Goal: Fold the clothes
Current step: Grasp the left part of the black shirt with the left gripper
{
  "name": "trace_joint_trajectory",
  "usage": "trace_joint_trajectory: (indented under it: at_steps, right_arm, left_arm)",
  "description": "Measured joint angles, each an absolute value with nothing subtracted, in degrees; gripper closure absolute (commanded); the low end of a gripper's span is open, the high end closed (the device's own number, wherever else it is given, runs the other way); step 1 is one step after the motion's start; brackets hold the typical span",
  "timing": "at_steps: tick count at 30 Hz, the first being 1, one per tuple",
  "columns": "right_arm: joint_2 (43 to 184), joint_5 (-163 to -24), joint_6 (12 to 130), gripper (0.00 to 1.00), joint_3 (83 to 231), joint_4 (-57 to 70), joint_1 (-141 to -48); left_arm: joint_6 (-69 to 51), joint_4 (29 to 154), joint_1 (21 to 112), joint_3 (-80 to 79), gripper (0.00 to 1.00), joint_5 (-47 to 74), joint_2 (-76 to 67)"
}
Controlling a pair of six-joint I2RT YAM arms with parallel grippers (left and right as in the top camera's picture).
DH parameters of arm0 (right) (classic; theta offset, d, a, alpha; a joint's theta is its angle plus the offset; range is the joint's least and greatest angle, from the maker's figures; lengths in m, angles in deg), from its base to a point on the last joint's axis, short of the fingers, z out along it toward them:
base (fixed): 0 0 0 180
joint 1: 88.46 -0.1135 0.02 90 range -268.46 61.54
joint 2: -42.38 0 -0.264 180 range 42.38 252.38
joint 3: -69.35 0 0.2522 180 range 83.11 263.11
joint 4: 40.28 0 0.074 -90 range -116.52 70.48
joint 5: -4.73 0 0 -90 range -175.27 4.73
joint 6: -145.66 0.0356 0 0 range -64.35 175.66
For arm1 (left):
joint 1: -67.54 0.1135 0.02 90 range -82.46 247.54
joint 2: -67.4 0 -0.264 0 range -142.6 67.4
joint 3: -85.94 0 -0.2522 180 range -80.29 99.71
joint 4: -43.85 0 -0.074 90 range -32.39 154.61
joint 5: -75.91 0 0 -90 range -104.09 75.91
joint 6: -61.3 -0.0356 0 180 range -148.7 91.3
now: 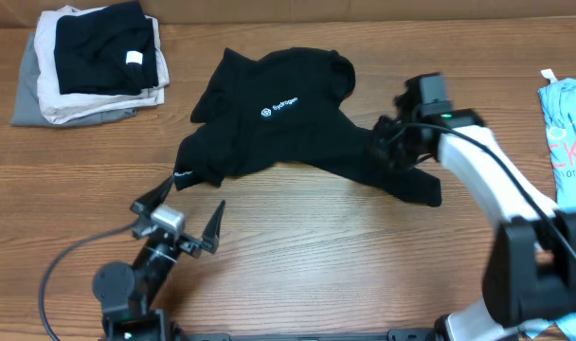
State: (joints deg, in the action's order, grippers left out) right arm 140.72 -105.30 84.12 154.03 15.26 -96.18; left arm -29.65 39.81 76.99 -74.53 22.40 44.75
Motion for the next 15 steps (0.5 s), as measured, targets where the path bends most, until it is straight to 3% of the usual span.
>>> trace_joint_trajectory:
  at_steps: [11, 15]
  right_arm:
    - [116.3, -99.3, 87.1, 0.96, 157.0, 13.2, -93.0]
    - [111.3, -98.0, 87.8, 0.96, 157.0, 14.2, -90.7]
  left_arm:
    - [-29.9, 65.7, 77.0, -38.6, 0.00, 31.7, 8.3]
    - [-28.4, 69.4, 77.0, -29.8, 0.00, 38.2, -5.6]
